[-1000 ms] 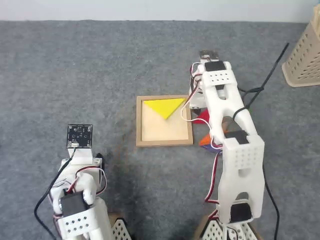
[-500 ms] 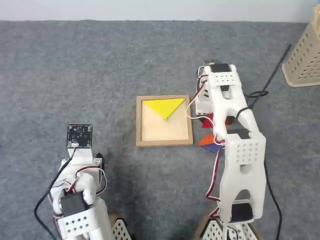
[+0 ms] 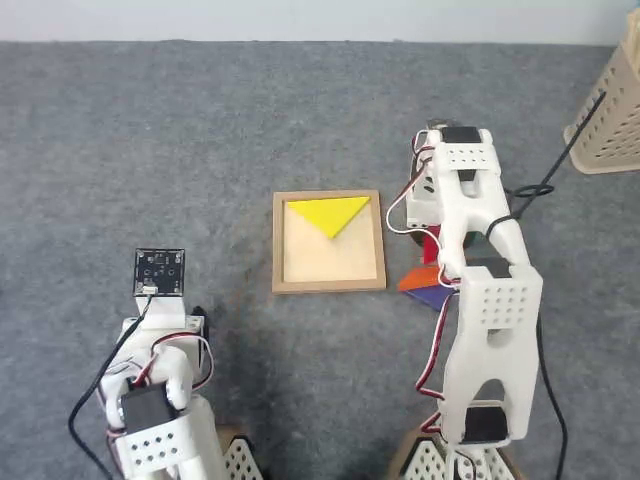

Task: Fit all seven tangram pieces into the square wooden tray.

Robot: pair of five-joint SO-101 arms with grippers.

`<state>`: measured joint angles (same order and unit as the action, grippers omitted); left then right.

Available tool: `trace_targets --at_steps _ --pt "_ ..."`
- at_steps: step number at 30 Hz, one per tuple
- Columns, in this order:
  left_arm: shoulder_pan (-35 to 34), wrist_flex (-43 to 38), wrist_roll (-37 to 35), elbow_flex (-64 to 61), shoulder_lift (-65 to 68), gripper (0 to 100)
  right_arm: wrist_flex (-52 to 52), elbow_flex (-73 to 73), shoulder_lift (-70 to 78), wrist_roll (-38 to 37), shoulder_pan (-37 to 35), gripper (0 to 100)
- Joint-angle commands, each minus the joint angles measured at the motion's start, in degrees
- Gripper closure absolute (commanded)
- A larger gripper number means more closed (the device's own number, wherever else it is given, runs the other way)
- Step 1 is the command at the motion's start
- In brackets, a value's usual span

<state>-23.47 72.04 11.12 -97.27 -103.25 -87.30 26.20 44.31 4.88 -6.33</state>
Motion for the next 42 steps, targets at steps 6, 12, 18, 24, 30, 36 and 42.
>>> trace_targets --at_steps 6,12,18,24,30,36,42 --pt "-0.2 0.2 0.4 0.7 -0.4 83 1.7 1.4 -1.5 -1.0 2.9 87.6" --pt "-0.2 0.2 0.4 0.7 -0.4 83 2.5 1.5 -1.5 -0.7 4.1 90.4" --pt "-0.2 0.2 0.4 0.7 -0.4 83 2.0 4.2 -1.5 -0.3 5.0 91.6" --pt "-0.2 0.2 0.4 0.7 -0.4 83 1.9 8.1 -1.5 -3.5 4.9 99.1" --pt "-0.2 0.2 0.4 0.7 -0.4 83 1.6 7.9 -3.6 -3.5 4.9 99.3" --pt "-0.2 0.2 0.4 0.7 -0.4 83 -2.9 5.3 -11.3 -3.4 4.2 99.3" --pt "-0.2 0.2 0.4 0.7 -0.4 83 2.4 -7.5 -22.5 -1.6 0.1 99.3"
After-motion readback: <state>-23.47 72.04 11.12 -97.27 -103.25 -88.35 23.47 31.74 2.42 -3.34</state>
